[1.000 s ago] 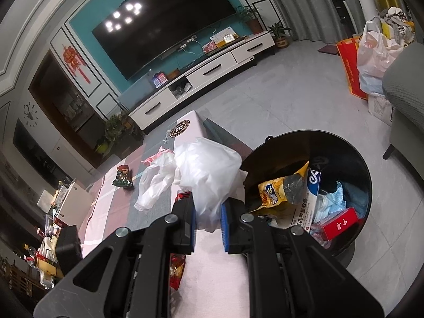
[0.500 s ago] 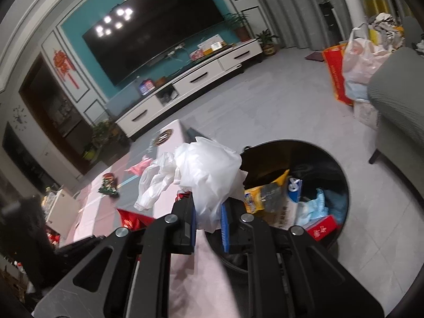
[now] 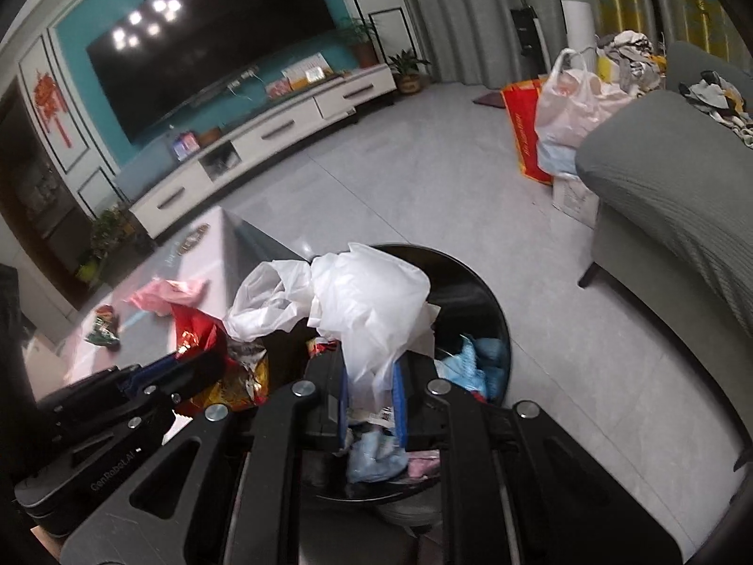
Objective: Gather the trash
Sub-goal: 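Carry the wrapper and plastic bag over the black bucket and open both grippers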
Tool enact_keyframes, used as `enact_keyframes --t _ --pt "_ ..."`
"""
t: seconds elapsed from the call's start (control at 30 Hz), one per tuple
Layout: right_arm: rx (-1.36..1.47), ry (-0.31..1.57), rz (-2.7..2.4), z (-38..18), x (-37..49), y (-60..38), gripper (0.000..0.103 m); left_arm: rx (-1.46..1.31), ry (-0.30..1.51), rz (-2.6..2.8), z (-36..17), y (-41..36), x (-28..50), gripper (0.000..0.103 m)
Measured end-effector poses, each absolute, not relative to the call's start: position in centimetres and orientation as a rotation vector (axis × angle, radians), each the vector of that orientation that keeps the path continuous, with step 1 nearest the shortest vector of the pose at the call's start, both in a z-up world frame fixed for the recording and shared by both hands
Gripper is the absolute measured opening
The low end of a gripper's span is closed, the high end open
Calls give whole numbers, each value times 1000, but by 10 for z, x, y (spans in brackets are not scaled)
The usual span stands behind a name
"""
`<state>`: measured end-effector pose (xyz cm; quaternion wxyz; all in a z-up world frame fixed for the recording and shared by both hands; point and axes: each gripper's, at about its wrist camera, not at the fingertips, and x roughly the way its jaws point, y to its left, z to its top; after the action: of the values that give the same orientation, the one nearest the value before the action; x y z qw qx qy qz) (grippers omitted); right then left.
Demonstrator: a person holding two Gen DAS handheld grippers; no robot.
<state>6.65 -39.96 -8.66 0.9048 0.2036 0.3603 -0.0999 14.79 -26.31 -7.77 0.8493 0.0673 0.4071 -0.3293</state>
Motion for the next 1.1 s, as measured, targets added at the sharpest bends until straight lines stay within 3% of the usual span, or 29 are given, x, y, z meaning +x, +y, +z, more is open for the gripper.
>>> enact_keyframes --t 0.63,1.1 --pt "382 852 -224 -107 76 -406 17 236 913 -662 -104 -282 152 21" --pt "388 851 -237 -109 73 -411 25 239 926 -654 -107 -284 154 24"
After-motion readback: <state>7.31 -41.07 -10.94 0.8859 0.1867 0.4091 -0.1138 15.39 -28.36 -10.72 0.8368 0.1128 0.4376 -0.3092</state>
